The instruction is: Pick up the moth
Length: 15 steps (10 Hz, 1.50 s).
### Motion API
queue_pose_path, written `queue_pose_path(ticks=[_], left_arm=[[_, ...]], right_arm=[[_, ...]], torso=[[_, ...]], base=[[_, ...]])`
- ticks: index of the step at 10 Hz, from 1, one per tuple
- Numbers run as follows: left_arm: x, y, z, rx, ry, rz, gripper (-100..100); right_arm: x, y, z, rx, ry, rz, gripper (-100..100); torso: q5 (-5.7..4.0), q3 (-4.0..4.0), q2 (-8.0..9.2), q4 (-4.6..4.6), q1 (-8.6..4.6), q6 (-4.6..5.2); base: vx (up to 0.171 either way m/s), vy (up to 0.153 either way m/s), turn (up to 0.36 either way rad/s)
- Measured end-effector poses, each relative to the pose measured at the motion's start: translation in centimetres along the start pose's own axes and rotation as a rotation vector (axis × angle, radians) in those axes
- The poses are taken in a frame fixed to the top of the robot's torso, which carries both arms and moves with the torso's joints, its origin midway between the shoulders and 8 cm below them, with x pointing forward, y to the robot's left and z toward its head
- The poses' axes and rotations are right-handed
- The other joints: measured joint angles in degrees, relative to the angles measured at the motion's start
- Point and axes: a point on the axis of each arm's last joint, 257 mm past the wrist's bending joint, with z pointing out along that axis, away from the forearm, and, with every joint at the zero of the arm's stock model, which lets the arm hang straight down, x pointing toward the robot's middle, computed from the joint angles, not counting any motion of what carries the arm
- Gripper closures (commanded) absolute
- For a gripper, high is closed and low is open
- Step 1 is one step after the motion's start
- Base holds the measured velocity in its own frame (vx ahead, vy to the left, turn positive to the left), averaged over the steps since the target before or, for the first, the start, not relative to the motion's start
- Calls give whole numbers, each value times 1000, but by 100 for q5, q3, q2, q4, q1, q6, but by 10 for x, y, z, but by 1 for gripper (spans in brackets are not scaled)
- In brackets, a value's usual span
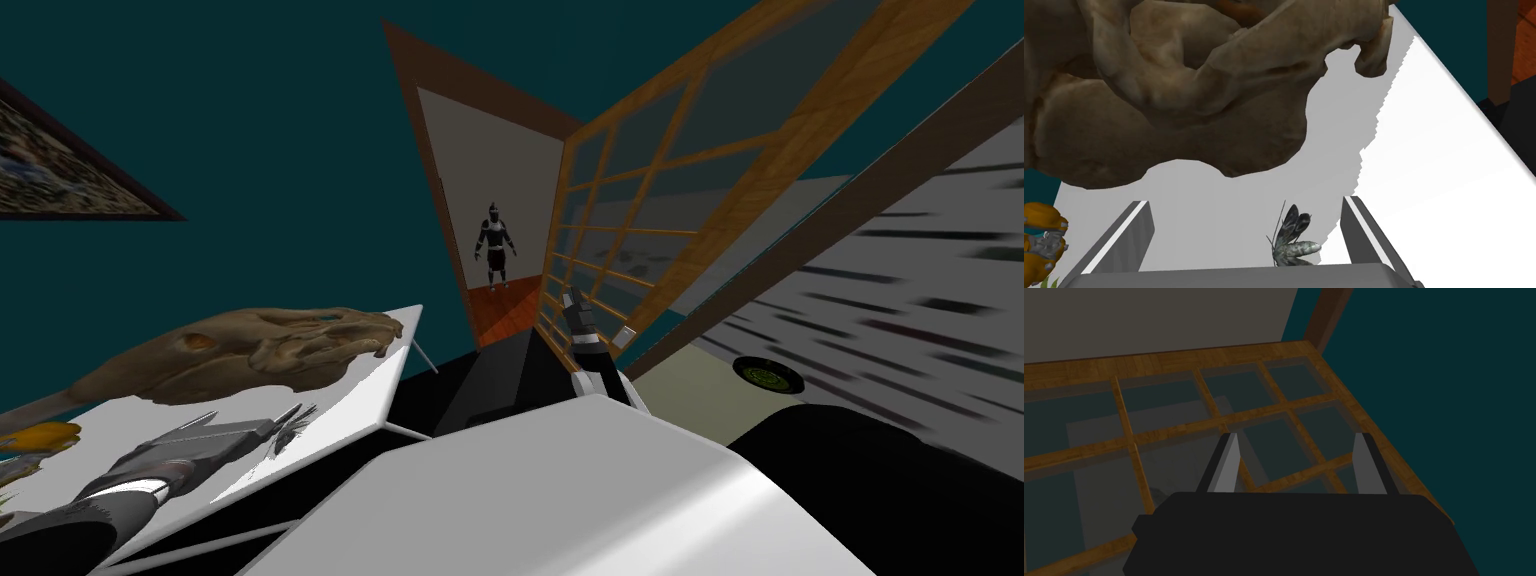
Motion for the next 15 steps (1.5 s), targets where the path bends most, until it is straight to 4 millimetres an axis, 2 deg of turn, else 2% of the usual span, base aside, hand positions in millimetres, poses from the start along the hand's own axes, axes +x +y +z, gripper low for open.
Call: queue_pose_path(ticks=[4,9,13,15], left_arm=[[-28,10,-4,-63,-97,-99,-100],[-66,34,-14,-161,-233,-226,-100],[-102,69,-26,-255,-347,-329,-100],[-114,88,-35,-295,-394,-367,-100]], right_arm=[[0,0,0,0,0,0,0],[0,0,0,0,0,0,0],[0,0,0,0,0,0,0],[0,0,0,0,0,0,0]], torso=[[3,-5,-7,-2,10,0],[4,-1,-1,-1,15,0],[6,-4,-6,-2,23,0],[3,1,3,0,9,0]], base=[[66,54,-1],[67,83,4],[68,85,3],[41,43,-4]])
